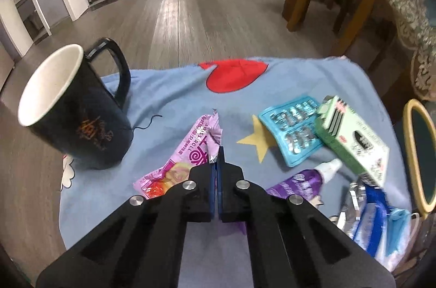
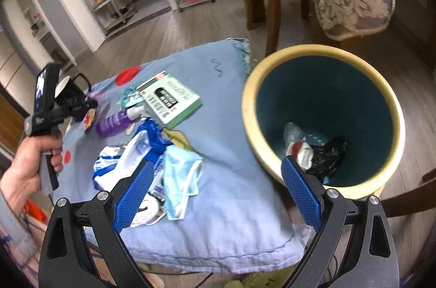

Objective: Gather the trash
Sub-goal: 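Grasp the pink candy wrapper with the left gripper while the right gripper grasps a blue mask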

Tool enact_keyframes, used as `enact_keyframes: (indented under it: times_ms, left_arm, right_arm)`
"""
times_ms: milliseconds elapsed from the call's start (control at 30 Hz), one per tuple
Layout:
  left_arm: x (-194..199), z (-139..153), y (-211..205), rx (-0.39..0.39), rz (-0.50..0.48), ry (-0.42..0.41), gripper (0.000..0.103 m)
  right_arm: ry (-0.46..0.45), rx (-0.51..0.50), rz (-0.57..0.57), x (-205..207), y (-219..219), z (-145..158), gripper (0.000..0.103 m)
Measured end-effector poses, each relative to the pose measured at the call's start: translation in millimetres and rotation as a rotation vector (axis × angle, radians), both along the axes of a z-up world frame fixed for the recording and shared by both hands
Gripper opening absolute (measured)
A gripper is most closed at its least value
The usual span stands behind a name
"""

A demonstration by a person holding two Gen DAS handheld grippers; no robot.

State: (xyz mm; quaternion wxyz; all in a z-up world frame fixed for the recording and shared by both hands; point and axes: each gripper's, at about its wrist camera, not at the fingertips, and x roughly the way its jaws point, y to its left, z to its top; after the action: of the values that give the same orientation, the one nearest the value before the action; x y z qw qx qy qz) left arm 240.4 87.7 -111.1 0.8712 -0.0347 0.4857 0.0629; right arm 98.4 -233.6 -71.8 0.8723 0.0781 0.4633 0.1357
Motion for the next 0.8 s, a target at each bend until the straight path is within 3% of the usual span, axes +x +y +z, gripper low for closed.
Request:
enact_keyframes:
  times_ms: [233, 433, 800]
  left_arm:
    - [-19.6, 41.5, -13.5, -0.042, -0.027, -0.095, 0.0]
    - [-32.5, 74.2, -20.3, -0.105, -0.043, -0.153, 0.0]
    - [-81.6, 115.4, -34.4, -0.221, -0.13, -0.196, 0.0]
  right_arm:
    - [-0.044, 0.009, 0.1, -8.4, 20.3, 6.7, 0.071]
    - [-0.005, -0.01, 0.168, -9.8, 39.1, -4.5, 0.062]
    - [0.127, -0.074, 0.215, 1.4, 59.9, -53.1, 0.043]
